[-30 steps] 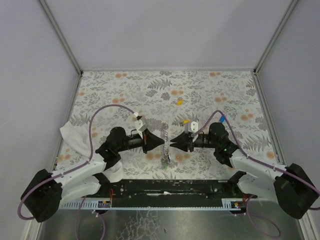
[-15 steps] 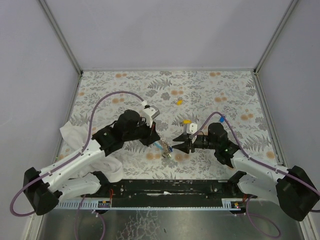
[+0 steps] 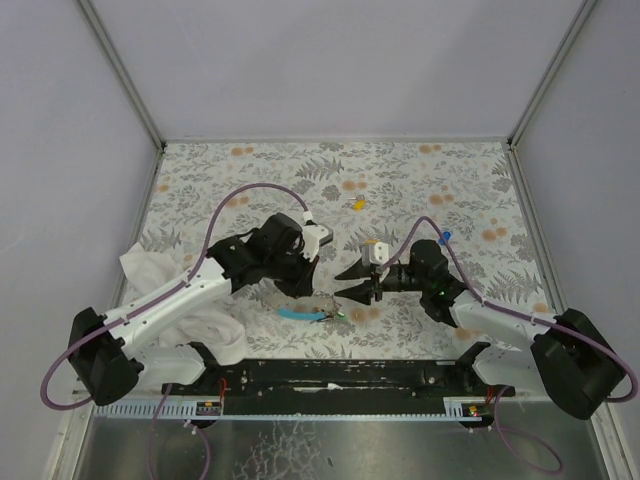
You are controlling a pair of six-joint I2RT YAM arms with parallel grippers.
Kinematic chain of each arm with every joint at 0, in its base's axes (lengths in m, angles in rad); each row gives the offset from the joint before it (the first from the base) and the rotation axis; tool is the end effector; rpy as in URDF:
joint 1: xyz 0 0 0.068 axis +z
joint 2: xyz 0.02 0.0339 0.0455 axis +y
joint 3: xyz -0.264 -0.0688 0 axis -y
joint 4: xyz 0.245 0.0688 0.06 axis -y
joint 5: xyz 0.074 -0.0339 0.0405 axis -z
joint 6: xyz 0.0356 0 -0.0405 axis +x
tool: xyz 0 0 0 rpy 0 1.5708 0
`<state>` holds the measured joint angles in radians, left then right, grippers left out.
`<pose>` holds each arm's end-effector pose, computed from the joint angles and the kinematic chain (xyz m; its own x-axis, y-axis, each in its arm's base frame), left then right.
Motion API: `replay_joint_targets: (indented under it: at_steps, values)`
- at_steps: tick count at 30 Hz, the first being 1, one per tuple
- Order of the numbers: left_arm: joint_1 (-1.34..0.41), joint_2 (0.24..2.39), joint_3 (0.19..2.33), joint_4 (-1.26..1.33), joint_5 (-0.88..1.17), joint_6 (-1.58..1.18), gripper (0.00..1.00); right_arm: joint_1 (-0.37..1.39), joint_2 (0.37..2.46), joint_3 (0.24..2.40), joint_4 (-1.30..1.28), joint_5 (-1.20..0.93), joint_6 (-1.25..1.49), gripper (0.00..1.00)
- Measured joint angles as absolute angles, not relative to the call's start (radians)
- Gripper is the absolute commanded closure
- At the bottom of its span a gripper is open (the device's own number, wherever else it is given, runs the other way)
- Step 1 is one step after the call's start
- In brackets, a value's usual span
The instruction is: Put the keys on the keyring
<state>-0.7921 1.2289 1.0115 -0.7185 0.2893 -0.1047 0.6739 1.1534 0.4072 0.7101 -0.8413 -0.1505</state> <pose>0.1668 -0.1835 0.2809 -0.6461 0.5122 -0.5658 0.7376 0.6096 -0.2904 0.1642 0.1651 0.2290 0.1218 -0.0306 -0.9921 -0.9910 0.0519 -0.1232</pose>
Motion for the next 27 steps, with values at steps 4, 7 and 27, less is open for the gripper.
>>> replay_joint_targets:
  at_steps: [4, 7, 27]
  values:
    - [-0.795, 1.240, 1.022, -0.723, 0.322, -0.071, 1.00, 0.674, 1.223, 0.430, 0.755, -0.887, -0.150, 0.56]
    - [-0.800, 1.256, 1.023, -0.729, 0.345, -0.047, 1.00, 0.674, 1.271, 0.453, 0.778, -0.921, -0.147, 0.60]
    - [-0.810, 1.302, 1.053, -0.735, 0.401, 0.006, 1.00, 0.674, 1.469, 0.509, 0.974, -1.045, -0.020, 0.63]
